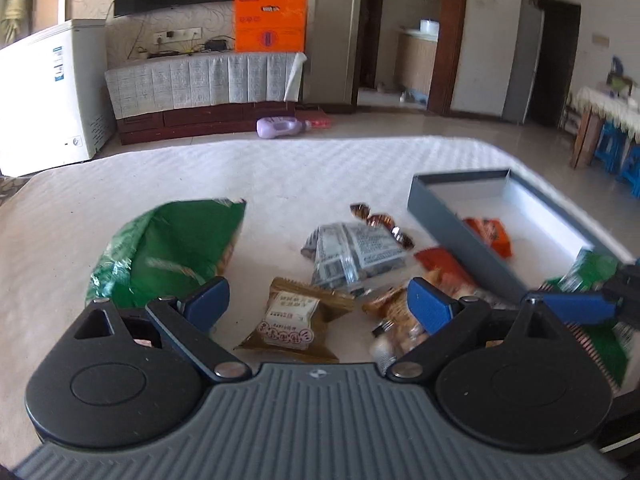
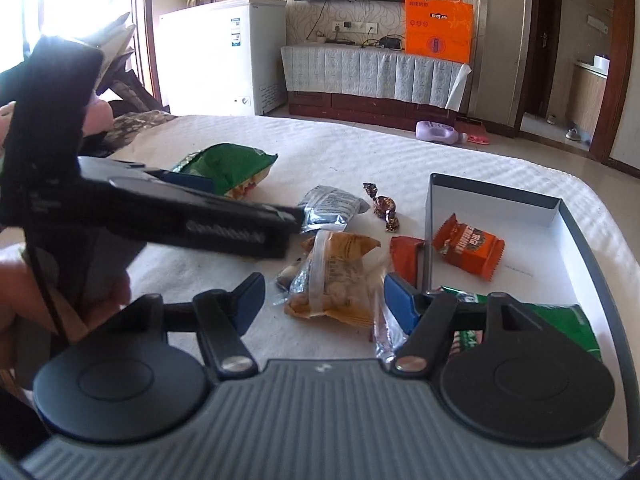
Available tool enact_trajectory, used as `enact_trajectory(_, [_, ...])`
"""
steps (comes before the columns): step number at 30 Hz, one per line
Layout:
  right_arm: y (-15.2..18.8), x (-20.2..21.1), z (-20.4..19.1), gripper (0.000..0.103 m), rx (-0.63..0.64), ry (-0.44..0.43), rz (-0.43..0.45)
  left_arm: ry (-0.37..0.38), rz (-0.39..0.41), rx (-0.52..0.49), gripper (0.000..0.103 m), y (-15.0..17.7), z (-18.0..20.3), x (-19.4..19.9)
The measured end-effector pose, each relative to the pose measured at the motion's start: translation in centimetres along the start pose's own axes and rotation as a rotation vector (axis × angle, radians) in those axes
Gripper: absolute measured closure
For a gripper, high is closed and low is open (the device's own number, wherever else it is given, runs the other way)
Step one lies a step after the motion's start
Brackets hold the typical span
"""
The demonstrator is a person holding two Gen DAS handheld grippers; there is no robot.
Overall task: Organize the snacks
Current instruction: 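Grasp the clear pastry bag with the right gripper while the left grasps the white-gold wrapped cake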
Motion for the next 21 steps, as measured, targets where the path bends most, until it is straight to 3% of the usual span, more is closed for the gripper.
enact_trajectory(2, [0.0,-0.7,0.0,0.037,-0.001,-0.005,-0.011,-0.020,-0.024,-0.009,0.014,0.4,-0.4,-1.1])
enact_trajectory(4, [0.0,-1.4,0.0,0.051,-0.007,-0.017,-0.027,-0.028,-0.051,0.013,0.020,0.8,-1.3,-1.9])
enact_trajectory(7, [-0.2,-2.3,-0.4,0.052,0.005,-0.011,-0.028,-0.022,-0.056,0.048,0.022,1.2,-2.5,-2.0])
enact_trajectory(17, [-0.3,-5.5,0.4,0.053,-0.032,0.032,-0.083,-0.020,-0.069,0.014,0.024,1.9,-3.1,-3.2])
enact_trajectory(19, [-0.3,-5.2,0.5,0.055,-0.038,0.022,-0.088,-0.017,-0.064,0.013,0.032,1.8,-2.9,-3.4])
enact_trajectory(20, [-0.2,-5.0,0.4,0.055,-0.029,0.020,-0.091,-0.008,-0.065,0.016,0.046,1.8,-2.8,-3.4])
enact_trajectory(21, [-0.2,-4.8,0.3,0.056,-0.023,0.017,-0.093,0.006,-0.070,0.024,0.054,1.8,-2.7,-3.5])
Point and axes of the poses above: each gripper's, at about its wrist camera, not at the fingertips, and x roughly against the way its jaws point, z to its right, y to its underside, the point moved 6 cm from there along -x, roughly the way its jaws point, and after that the axes turned 6 degrees about -x, right-handed, at the moved point
